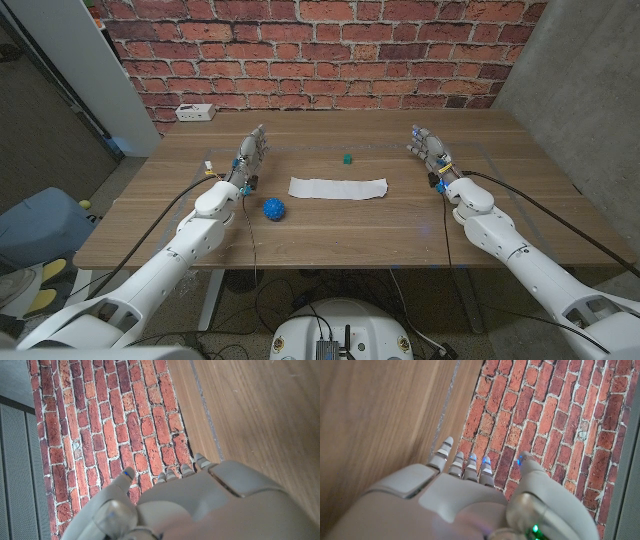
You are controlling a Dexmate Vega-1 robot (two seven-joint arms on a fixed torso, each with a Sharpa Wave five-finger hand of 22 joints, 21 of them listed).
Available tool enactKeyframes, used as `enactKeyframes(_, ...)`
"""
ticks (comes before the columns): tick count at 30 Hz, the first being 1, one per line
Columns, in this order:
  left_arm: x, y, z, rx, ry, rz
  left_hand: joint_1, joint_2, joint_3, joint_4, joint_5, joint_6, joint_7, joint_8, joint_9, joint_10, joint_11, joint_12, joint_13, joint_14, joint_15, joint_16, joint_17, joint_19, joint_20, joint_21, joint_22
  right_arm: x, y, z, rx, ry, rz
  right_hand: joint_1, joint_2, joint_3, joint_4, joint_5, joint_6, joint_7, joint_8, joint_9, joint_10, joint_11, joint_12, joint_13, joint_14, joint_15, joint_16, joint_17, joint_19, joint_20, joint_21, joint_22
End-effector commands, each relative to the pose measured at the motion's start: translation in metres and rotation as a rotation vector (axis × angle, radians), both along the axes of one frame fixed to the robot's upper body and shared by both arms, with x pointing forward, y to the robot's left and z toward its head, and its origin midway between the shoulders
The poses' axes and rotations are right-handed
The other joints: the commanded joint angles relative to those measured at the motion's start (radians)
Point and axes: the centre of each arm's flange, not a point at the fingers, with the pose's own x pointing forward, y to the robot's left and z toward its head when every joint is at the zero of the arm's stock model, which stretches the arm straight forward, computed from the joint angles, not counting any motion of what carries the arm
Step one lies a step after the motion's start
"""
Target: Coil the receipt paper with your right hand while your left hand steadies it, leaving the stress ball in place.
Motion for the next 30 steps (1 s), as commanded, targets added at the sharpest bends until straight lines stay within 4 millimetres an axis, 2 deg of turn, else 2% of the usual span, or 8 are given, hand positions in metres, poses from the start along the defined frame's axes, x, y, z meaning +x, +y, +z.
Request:
enactKeyframes(1,0.000,0.001,-0.003,-0.002,0.015,0.011,0.007,0.012,0.006,-0.005,0.002,-0.051,-0.004,0.008,0.001,-0.085,0.009,0.004,0.003,-0.099,-0.017,0.005,0.003,-0.002,0.011,0.004,0.004,0.000,0.013,0.012,-0.142,0.051,-0.088,0.022,0.009,0.011,-0.005,0.001,0.013,-0.006,0.007,0.005,0.014,0.002,0.008,0.002,0.013,0.004,0.008,0.004,0.012,-0.001,0.008,0.005)
enactKeyframes(10,-0.001,0.003,-0.008,-0.012,0.019,0.008,0.010,0.007,0.001,-0.012,0.000,-0.041,-0.004,0.007,0.002,-0.078,0.025,0.004,0.004,-0.092,-0.009,0.004,0.003,0.004,0.022,0.001,0.004,-0.001,0.030,0.026,-0.288,0.081,-0.143,0.035,0.024,0.021,-0.011,-0.003,0.024,-0.011,0.009,0.006,0.027,-0.002,0.012,0.003,0.018,-0.005,0.009,0.007,0.016,-0.005,0.009,0.006)
enactKeyframes(30,-0.007,0.008,-0.017,-0.027,0.027,0.013,0.013,0.005,-0.003,-0.018,-0.001,-0.027,0.000,0.006,0.002,-0.071,0.029,0.002,0.004,-0.084,-0.006,0.003,0.004,0.012,0.029,-0.005,0.004,0.001,0.062,0.047,-0.544,0.121,-0.233,0.051,0.045,0.036,-0.011,-0.011,0.040,-0.017,0.011,0.007,0.038,-0.010,0.013,0.004,0.026,-0.021,0.013,0.013,0.022,-0.013,0.010,0.007)
